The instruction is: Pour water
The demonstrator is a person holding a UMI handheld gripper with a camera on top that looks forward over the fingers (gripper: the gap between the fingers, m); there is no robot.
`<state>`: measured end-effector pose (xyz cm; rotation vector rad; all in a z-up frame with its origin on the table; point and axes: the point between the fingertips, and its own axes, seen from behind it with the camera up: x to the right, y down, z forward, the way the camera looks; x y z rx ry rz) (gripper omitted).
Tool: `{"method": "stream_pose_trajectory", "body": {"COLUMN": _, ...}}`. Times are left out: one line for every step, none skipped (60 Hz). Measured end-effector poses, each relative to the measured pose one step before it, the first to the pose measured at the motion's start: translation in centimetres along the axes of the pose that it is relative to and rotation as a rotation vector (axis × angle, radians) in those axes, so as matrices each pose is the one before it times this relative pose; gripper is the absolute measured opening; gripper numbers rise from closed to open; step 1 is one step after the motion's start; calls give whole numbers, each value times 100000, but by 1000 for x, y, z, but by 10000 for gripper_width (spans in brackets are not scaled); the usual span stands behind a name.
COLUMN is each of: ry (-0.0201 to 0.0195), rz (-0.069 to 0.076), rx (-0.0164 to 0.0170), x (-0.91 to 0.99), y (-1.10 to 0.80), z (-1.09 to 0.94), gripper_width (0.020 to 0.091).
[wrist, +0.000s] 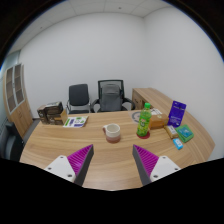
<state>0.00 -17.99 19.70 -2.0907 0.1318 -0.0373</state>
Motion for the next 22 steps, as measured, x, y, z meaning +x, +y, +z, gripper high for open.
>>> {"method": "stream_pose_trajectory", "body": {"ry": -580, "rz": -386, "rx": -66, "x": -759, "y": -66, "z": -338, "gripper_width": 808}}
{"method": "stream_pose_trajectory", "body": {"ry": -863, "rz": -297, "rx": 3, "x": -614, "y": -70, "z": -424, "gripper_width": 808}}
{"method": "stream_pose_trajectory", "body": {"ry": -774, "rz": -232, "rx": 114, "x": -640, "y": -122, "z": -431, "gripper_width": 809}}
{"method": "stream_pose_trajectory", "body": {"ry": -494, "rz": -398, "rx": 326, "x": -751, "y": -159, "z": -417, "gripper_width": 807}}
{"method": "stream_pose_trajectory", "body": {"ry": -558, "rz": -623, "rx": 325, "x": -587, "y": -113, "z": -374, "gripper_width": 807}}
{"method": "stream_pose_trajectory", "body": {"ry": -576, "rz": -618, "rx": 343, "x": -509, "y": -100, "z": -369, "gripper_width": 806}}
{"method": "stream_pose_trajectory", "body": {"ry": -634, "rz": -405, "rx": 309, "x": -541, "y": -69, "z": -339, "gripper_width": 806}}
{"method": "stream_pose_trajectory", "body": {"ry": -653, "rz": -351, "rx": 205, "x": -542, "y": -40, "z": -312, "gripper_width": 805}}
{"method": "stream_pose_trajectory", "body": {"ry": -598, "rz": -419, "rx": 94, "x": -491, "y": -31, "z": -291, "gripper_width": 803}}
{"method": "stream_pose_trajectory", "body": {"ry": -472, "rz": -553, "rx": -4, "x": -428, "y": -6, "z": -295, "gripper_width": 798}}
{"method": "stream_pose_trajectory", "body": {"ry": -431, "rz": -549, "rx": -166, "x": -418, "y": 6, "z": -266, "gripper_width": 797}}
{"method": "stream_pose_trajectory", "body": {"ry": -442, "rz": -361, "rx": -218, "x": -366, "y": 38, "z": -247, "gripper_width": 797}}
{"method": "stream_pose_trajectory", "body": {"ry": -383, "rz": -208, "rx": 52, "x": -292, "y": 58, "z": -161, "gripper_width": 798}}
{"method": "stream_pose_trajectory", "body": {"ry": -11, "rz": -354, "rx": -58, "x": -243, "y": 8, "z": -281, "gripper_width": 796}}
{"method": "stream_pose_trajectory", "body": {"ry": 234, "rz": -440, "rx": -73, "x": -162, "y": -3, "z": -199, "gripper_width": 796}}
{"method": "stream_pose_trajectory", "body": {"ry": 374, "rz": -444, "rx": -254, "x": -152, "y": 24, "z": -216, "gripper_width": 796}}
{"method": "stream_pose_trajectory", "body": {"ry": 376, "rz": -333, "rx": -87, "x": -89, "y": 7, "z": -162, "gripper_width": 800}}
{"method": "stream_pose_trajectory", "body": {"ry": 426, "rz": -276, "rx": 30, "x": -95, "y": 14, "z": -121, "gripper_width": 800}}
{"method": "stream_pose_trajectory", "body": {"ry": 308, "rz": -294, "rx": -8, "x": -97, "y": 25, "z": -142, "gripper_width": 799}}
{"method": "stream_pose_trajectory", "body": {"ry": 124, "rz": -360, "rx": -96, "x": -110, "y": 85, "z": -128, "gripper_width": 799}}
{"method": "stream_pose_trajectory", "body": {"ry": 19, "rz": -395, "rx": -159, "x": -108, "y": 91, "z": -109, "gripper_width": 801}}
{"method": "stream_pose_trajectory", "body": {"ry": 9, "rz": -317, "rx": -189, "x": -112, "y": 64, "z": -128, "gripper_width": 800}}
